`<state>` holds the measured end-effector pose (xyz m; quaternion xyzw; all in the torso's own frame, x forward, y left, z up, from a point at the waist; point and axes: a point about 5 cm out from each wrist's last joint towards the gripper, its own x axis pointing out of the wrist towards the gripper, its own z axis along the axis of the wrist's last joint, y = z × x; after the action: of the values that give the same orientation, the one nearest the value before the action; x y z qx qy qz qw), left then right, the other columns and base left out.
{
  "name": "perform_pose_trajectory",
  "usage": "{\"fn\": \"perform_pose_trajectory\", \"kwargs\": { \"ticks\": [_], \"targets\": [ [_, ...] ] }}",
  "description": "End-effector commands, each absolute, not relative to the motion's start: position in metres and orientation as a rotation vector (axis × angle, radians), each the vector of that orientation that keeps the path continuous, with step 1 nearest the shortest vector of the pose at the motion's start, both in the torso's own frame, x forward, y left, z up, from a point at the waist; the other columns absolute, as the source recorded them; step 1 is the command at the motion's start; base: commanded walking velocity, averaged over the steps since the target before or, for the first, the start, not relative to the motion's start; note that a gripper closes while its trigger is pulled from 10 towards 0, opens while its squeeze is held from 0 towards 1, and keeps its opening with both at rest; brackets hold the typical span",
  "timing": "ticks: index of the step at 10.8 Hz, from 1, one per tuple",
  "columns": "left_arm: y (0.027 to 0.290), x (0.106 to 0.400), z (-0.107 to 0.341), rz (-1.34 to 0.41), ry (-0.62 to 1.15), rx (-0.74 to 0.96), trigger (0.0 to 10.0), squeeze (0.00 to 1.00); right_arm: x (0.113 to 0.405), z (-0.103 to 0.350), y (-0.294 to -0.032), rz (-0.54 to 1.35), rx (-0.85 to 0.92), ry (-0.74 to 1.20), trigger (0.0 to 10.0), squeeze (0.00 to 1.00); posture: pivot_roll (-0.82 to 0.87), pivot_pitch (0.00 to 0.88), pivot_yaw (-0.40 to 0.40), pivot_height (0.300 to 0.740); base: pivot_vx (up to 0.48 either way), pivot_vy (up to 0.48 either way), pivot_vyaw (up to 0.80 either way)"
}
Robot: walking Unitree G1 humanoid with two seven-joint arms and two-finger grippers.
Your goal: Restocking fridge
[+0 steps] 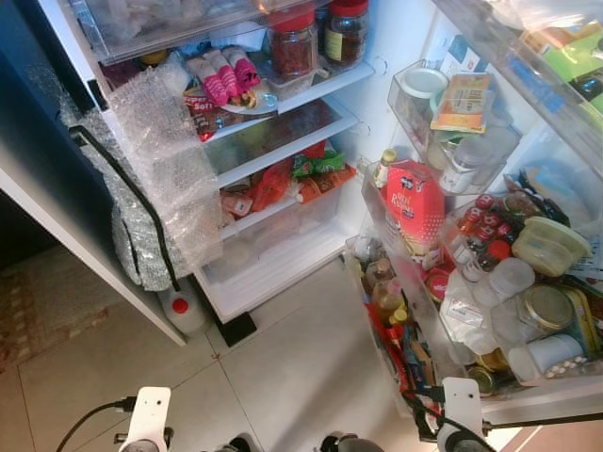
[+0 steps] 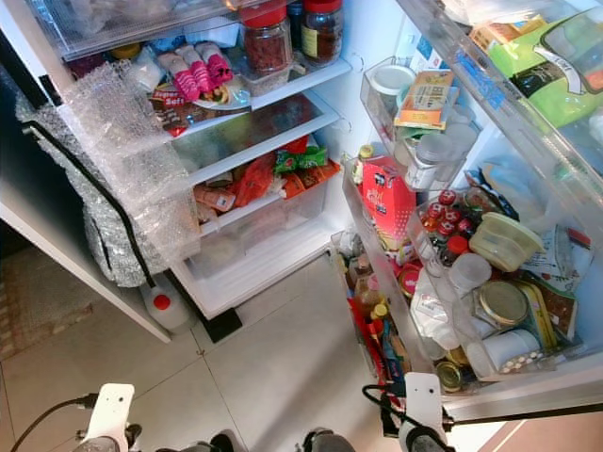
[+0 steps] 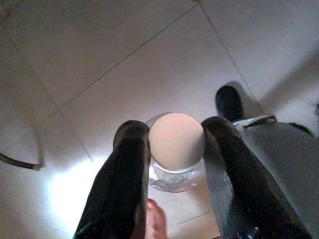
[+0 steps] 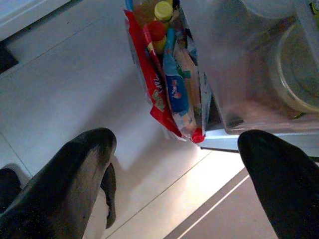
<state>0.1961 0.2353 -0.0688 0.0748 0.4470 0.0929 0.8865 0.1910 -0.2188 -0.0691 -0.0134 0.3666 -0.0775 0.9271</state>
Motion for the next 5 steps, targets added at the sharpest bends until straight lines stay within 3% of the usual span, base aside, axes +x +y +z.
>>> {"fn": "perform_pose_trajectory", "kwargs": {
  "ticks": [1, 5],
  "targets": [
    [0.2352, 0.1850, -0.0746, 0.205, 0.960, 0.119, 10.0, 0.00, 0.1828, -0.0737, -0.2194, -0.175, -0.006, 0.784, 10.0, 0.00, -0.19, 0.206, -0.010, 0.740, 0.000, 0.000, 0.00],
    [0.2351, 0.1854, -0.0744, 0.201, 0.957, 0.120, 10.0, 0.00, 0.1824, -0.0745, -0.2195, -0.170, -0.012, 0.801, 10.0, 0.00, -0.19, 0.208, -0.011, 0.740, 0.000, 0.000, 0.00]
  ]
}}
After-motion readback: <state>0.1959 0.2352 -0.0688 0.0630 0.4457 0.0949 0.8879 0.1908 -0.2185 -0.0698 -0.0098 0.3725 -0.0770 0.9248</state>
